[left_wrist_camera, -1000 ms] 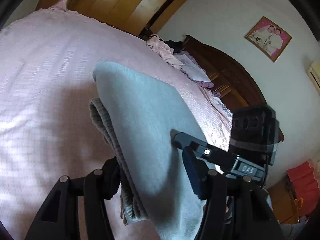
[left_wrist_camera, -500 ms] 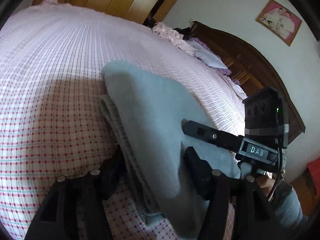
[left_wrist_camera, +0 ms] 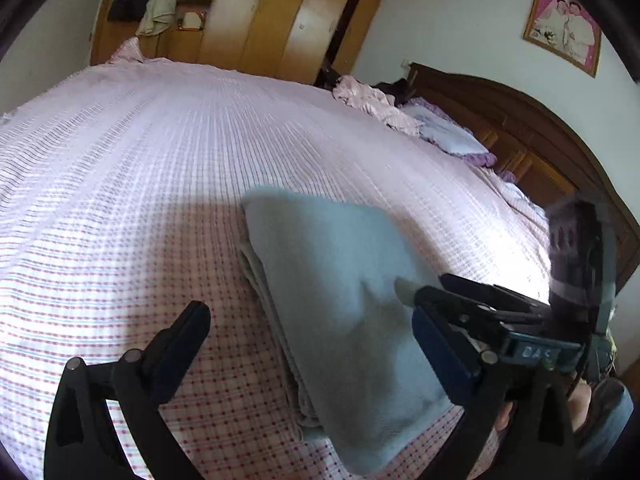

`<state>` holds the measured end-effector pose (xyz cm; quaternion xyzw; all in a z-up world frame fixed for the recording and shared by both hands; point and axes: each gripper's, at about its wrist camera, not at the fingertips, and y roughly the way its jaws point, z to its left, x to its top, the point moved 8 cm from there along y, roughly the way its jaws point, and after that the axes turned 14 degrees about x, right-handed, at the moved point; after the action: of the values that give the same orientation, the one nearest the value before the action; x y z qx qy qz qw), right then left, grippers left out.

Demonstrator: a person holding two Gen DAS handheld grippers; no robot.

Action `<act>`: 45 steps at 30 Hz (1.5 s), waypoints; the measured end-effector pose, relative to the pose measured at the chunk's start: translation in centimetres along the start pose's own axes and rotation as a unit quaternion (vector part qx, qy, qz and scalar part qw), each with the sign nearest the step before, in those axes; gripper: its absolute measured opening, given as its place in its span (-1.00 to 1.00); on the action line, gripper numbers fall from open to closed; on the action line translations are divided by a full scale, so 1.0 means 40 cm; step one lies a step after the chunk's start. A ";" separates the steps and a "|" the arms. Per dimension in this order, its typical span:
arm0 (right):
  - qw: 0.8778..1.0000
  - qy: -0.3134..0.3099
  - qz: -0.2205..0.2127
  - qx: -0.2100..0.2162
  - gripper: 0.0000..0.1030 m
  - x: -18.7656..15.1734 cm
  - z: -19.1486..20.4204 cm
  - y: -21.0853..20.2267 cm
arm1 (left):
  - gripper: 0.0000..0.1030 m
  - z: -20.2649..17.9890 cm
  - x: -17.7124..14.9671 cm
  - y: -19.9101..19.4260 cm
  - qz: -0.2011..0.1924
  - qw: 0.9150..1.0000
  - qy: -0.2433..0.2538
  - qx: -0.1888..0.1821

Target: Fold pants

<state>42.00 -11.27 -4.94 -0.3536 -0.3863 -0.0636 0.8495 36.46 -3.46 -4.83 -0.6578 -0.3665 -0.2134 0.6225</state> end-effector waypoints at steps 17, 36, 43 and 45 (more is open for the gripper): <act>0.973 -0.109 -0.203 -0.029 0.81 -0.089 0.069 -0.284 | 1.00 -0.118 -0.083 -0.195 -0.120 0.989 0.089 0.009; 0.981 -0.155 -0.115 -0.028 0.85 -0.137 0.091 -0.132 | 1.00 -0.068 -0.166 -0.079 -0.075 0.995 0.054 0.021; 0.982 -0.150 -0.111 -0.026 0.85 -0.126 0.077 -0.123 | 1.00 -0.066 -0.161 -0.076 -0.071 0.996 0.053 0.018; 0.983 -0.148 -0.110 -0.026 0.85 -0.130 0.080 -0.123 | 1.00 -0.063 -0.161 -0.074 -0.070 0.996 0.052 0.017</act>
<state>34.58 -13.68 -4.42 -0.3362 -0.5427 -0.1131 0.7613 30.57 -7.46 -7.26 -0.6078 -0.3823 -0.2842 0.6354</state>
